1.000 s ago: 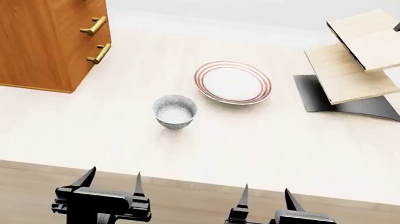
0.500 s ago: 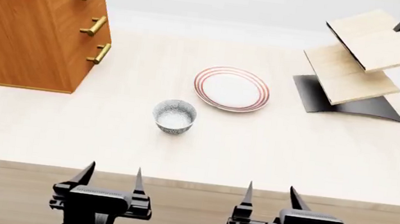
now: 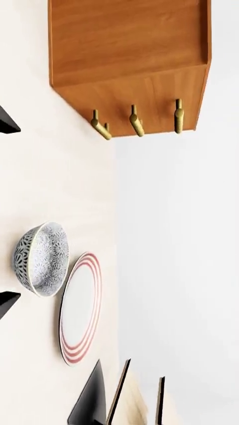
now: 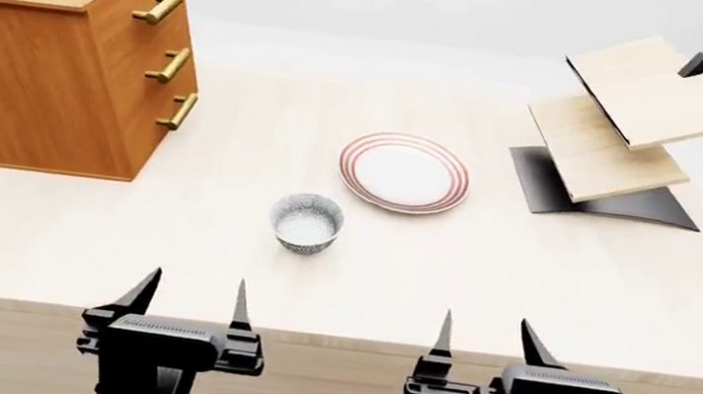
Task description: Open the top drawer of the cabinet and put the bowl in it.
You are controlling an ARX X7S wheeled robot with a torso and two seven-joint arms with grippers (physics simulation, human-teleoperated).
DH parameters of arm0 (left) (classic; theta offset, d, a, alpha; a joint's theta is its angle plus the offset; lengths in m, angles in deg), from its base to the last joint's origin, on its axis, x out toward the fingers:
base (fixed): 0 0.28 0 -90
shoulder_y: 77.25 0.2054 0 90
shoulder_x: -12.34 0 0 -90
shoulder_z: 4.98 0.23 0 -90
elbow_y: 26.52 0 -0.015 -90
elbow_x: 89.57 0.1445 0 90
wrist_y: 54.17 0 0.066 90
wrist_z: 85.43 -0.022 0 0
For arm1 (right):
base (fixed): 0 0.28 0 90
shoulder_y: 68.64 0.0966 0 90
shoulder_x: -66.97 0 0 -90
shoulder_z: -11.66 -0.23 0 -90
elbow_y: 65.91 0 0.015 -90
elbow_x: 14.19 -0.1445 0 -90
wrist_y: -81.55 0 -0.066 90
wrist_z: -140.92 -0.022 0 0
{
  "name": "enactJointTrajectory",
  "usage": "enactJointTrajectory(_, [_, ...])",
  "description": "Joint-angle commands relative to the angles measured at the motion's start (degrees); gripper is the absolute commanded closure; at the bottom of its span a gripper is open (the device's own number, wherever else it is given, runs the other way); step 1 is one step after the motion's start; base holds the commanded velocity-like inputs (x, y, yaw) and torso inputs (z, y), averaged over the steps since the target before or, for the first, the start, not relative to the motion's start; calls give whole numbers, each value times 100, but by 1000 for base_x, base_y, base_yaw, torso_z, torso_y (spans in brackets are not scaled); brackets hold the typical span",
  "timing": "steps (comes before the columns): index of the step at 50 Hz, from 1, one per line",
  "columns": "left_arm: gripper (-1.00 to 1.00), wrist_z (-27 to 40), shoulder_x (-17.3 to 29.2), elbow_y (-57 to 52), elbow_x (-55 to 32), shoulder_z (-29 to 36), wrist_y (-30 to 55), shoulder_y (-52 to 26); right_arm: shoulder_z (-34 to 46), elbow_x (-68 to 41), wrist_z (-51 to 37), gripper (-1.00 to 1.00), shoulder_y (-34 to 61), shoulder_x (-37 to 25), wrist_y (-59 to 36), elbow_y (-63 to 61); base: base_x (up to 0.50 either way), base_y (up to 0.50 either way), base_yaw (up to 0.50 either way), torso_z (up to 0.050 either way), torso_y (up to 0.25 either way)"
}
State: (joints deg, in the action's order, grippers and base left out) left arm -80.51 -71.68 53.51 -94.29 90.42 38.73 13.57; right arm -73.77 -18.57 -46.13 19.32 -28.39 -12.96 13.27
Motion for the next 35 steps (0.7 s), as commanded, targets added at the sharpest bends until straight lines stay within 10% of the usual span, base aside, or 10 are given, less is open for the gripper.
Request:
enactJointTrajectory(1, [-100, 118, 167, -586, -78, 10, 385, 3, 66, -37, -138, -100, -74, -124, -187, -445, 0, 0, 0, 50, 0])
enactJointTrajectory(19, [-100, 158, 596, -2112, -389, -101, 2183, -692, 98, 29, -305, -100, 219, -558, -1840, -2348, 0, 0, 0, 50, 0])
enactJointTrajectory(35, [-100, 62, 894, -3492, -1021, -378, 5319, -2847, -545, -945, -219, -100, 2541, -987, -6238, -4612, 0, 0, 0, 46, 0])
